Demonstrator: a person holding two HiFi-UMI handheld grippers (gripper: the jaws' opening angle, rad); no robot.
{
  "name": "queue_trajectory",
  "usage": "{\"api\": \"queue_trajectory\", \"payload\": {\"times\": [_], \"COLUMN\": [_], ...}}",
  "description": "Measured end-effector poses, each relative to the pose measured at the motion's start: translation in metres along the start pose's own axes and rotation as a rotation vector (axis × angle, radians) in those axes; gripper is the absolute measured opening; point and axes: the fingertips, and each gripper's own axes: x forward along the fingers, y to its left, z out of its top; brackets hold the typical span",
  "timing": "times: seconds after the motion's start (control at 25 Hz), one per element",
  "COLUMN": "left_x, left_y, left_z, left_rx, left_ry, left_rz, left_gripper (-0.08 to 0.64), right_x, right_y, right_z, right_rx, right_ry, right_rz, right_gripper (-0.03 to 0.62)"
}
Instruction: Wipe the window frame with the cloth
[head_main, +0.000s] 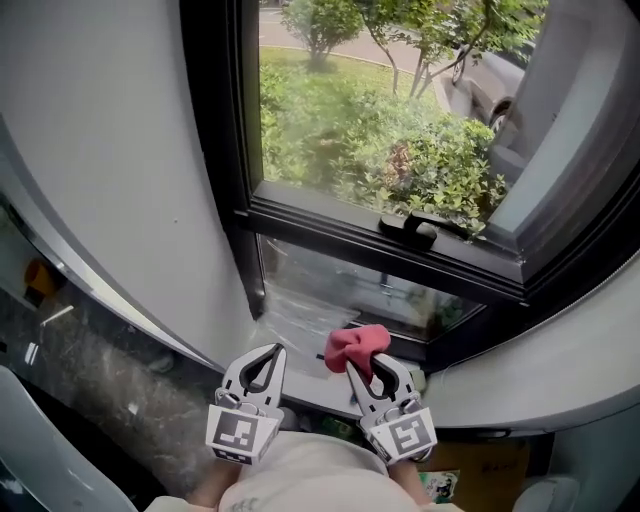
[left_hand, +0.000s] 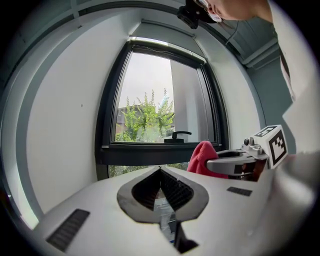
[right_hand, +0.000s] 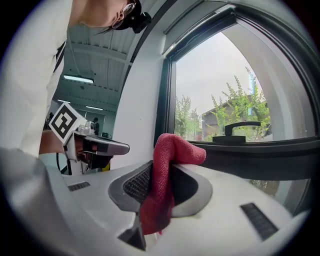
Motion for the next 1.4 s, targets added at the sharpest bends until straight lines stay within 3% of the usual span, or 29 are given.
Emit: {"api": "queue_trajectory", "payload": {"times": [0.32,0.48,0.6,0.84,1.0,1.4], "left_x": [0.011,0.016,0.020,0.026,0.027,0.028], "left_y": [0.010,0.019,0.030,0.049,0.060,0.069], "left_z": [0.012,0.017,0.030,0.045,0.049,0.058], "left_rx": [0.018,0.031,0.036,0.062,0.047,0.042], "left_ry": [-0.025,-0.021,-0.032,-0.068,-0.078,-0.082], "left_rz": [-0.044,-0.083,-0.113,-0.150,-0.165,-0.227], "left_gripper": [0.008,0.009,0.008,0.008,0.008,0.009], "right_x": [0.021,0.047,0.074,0.127,0.157,0.244], "right_y": [-0.002,-0.011,-0.023,-0.038,-0.043,-0.074], "right_z": [0.015,0.042,0.097,0.215,0.293,0.427], "right_rx": [-0.003,-0.038,-0.081,-0.216,-0.316,-0.342], "right_ry": [-0.052,-0.091,-0.193,-0.355,-0.458,-0.563], "right_rz": [-0.021,-0.026,-0.016,0.091,0.101,0.058], "right_gripper": [0.092,0.092,0.092,0.092,0.092,0.092]}}
